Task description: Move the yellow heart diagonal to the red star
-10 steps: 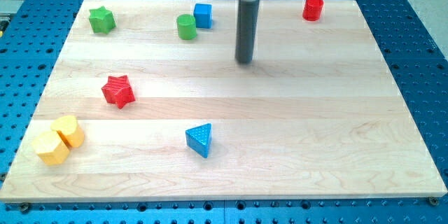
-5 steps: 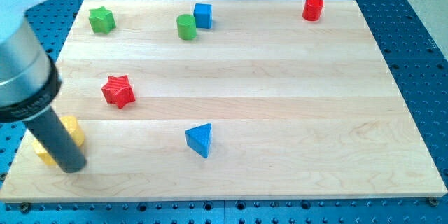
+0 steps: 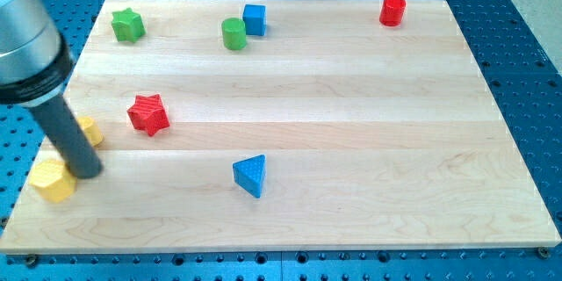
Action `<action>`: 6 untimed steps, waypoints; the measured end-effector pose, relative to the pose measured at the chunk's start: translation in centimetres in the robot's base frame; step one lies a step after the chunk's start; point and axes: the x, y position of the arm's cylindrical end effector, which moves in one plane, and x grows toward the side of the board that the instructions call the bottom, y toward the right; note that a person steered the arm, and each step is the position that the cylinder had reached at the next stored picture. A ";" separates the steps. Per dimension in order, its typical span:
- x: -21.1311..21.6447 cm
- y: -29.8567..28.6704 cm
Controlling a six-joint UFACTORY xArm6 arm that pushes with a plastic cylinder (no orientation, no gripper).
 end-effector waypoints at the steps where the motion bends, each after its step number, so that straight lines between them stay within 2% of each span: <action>1: -0.4 -0.9; 4: -8.5 -0.7; 6: -8.6 -0.7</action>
